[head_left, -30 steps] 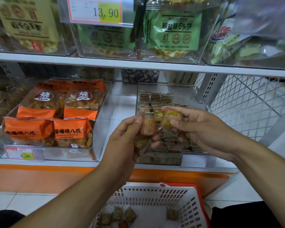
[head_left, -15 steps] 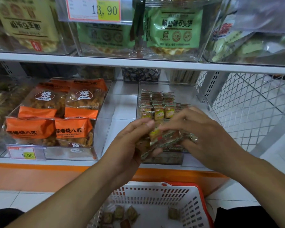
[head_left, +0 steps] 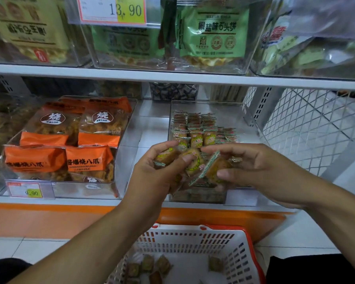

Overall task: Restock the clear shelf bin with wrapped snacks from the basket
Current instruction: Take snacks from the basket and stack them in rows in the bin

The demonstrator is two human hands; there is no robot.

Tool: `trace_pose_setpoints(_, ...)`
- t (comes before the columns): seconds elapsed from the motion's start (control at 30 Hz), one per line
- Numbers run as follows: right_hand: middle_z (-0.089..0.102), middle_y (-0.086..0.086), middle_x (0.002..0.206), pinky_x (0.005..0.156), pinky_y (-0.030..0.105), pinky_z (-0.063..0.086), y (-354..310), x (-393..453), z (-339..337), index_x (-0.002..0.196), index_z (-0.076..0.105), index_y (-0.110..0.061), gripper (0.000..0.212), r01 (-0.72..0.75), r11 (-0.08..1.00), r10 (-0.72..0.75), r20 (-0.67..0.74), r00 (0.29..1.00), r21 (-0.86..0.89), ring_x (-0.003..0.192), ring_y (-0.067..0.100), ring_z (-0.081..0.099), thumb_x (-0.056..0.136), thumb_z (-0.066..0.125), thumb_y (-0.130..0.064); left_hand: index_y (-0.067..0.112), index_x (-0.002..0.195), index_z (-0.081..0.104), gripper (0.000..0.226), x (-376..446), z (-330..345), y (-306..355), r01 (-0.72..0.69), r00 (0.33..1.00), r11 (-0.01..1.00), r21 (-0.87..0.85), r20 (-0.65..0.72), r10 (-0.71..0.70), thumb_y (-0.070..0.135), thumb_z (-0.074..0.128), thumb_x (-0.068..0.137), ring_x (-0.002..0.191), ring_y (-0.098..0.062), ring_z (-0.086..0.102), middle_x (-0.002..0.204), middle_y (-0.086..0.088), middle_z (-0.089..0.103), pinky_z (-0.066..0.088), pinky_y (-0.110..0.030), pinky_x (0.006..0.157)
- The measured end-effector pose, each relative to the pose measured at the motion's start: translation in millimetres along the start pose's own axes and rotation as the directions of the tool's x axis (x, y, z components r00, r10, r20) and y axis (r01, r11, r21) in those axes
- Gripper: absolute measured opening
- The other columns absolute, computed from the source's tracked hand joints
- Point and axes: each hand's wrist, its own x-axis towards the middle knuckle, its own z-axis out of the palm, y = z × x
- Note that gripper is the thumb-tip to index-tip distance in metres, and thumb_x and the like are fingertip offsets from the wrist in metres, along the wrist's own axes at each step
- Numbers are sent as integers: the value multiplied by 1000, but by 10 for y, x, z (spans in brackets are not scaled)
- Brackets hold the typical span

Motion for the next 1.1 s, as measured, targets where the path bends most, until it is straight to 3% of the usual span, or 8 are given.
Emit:
trace_pose_setpoints(0.23,71,13,109,72,40,63,134,72,206,116,68,-12,40,-107,988,133,-254,958,114,84,28,74,78,75,-19,19,112,71,34,-28,10,-37,13,999,996,-92,34,-10,25,73,79,77,-22,75,96,-10,77,57,-27,56)
trace_pose_setpoints(0.43,74,10,114,78,40,62,158,73,283,123,69,-15,31,-172,966,201,-141,969,195,102,26,74,93,68,-21,26,114,71,56,-44,34,-92,-18,999,1000,-5,34,18,25,94,62,87,-25,73,102,-8,77,56,-37,71)
trace_pose_setpoints(0.53,73,16,113,85,47,61,159,89,261,120,67,-9,37,-185,957,224,-166,960,224,103,30,73,86,74,-19,30,110,73,52,-46,51,-141,-21,1000,1000,13,13,21,33,89,61,83,-25,71,97,-5,77,57,-41,72)
trace_pose_setpoints(0.63,72,16,110,81,41,63,135,120,226,120,66,-6,47,-199,929,257,-156,954,313,97,29,74,76,80,-12,30,110,73,45,-16,67,-160,-20,1000,1000,11,6,20,30,90,69,90,-34,71,102,-13,76,59,-55,80)
trace_pose_setpoints(0.83,74,10,107,78,38,63,110,241,102,115,68,-8,49,-161,922,249,-220,943,354,90,22,74,68,79,0,25,116,69,54,40,135,-208,-26,999,999,37,-21,27,35,85,65,99,-31,75,103,-8,78,62,-53,84)
trace_pose_setpoints(0.93,67,13,101,68,36,58,131,349,-127,102,66,-15,37,-178,982,135,-450,883,-55,74,19,67,74,83,1,29,110,71,31,67,173,-255,1,1000,997,74,-27,1,35,81,81,93,-31,76,97,-11,77,64,-50,77)
trace_pose_setpoints(1.0,64,5,94,66,32,48,186,457,-301,96,64,-24,32,-297,848,18,-537,844,-439,72,17,59,73,87,-18,27,101,73,14,76,195,-266,41,999,996,79,-8,-40,36,73,91,92,-32,76,100,-14,76,63,-54,76)
trace_pose_setpoints(1.1,62,1,101,69,26,48,329,698,-522,97,63,-25,28,-391,658,-35,-545,838,-644,86,18,61,78,83,-29,24,98,74,13,100,217,-264,62,998,995,83,11,-63,35,67,96,93,-31,75,107,-17,72,63,-52,72)
